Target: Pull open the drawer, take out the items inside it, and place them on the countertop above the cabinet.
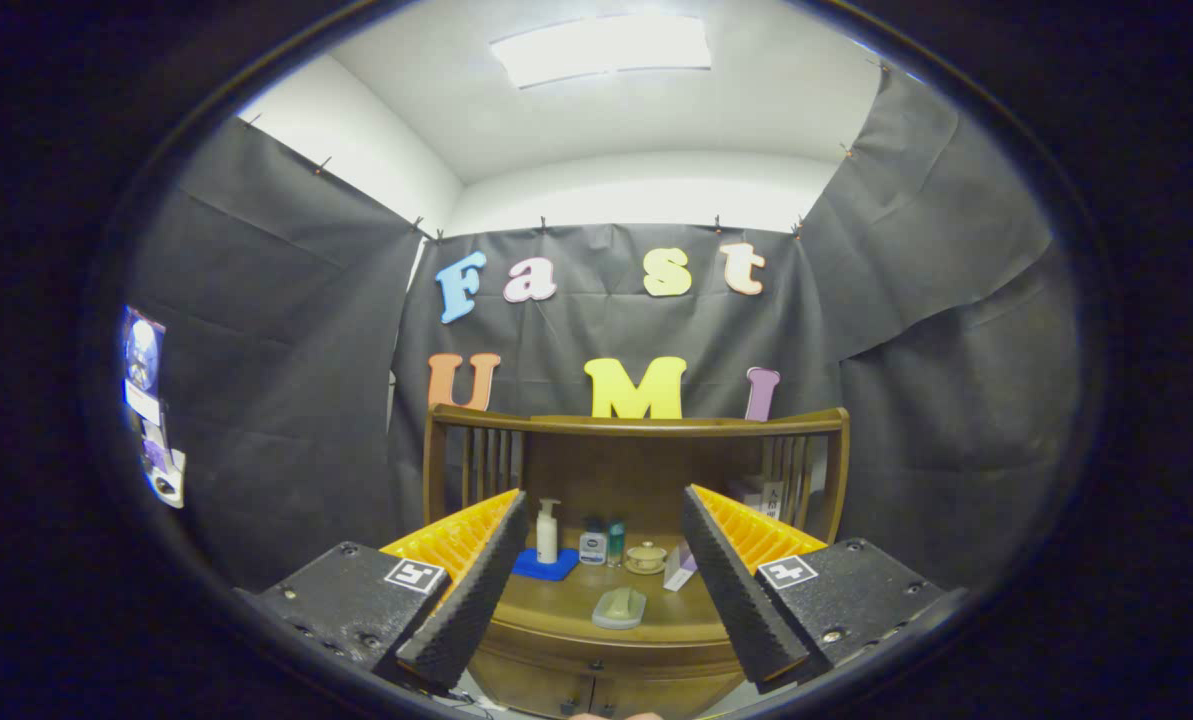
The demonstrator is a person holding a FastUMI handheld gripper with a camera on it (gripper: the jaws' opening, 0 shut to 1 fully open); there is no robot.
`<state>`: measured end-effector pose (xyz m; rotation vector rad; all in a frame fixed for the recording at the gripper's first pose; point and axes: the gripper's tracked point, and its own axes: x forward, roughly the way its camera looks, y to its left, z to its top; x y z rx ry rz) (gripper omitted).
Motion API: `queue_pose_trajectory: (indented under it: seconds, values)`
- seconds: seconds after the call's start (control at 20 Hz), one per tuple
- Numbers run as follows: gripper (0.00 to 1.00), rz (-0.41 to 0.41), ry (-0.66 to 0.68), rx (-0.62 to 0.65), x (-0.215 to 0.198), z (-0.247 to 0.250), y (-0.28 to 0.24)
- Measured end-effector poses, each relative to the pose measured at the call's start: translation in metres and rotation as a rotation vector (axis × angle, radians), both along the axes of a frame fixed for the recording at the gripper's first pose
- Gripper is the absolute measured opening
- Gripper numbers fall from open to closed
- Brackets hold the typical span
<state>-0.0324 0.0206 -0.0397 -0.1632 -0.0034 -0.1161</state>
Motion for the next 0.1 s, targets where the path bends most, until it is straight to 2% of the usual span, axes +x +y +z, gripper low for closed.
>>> queue_pose_trajectory:
  seconds: [0.1]
  values:
    - [0.99,0.005,0.0,0.006,-0.0006,0.0013,0.0006]
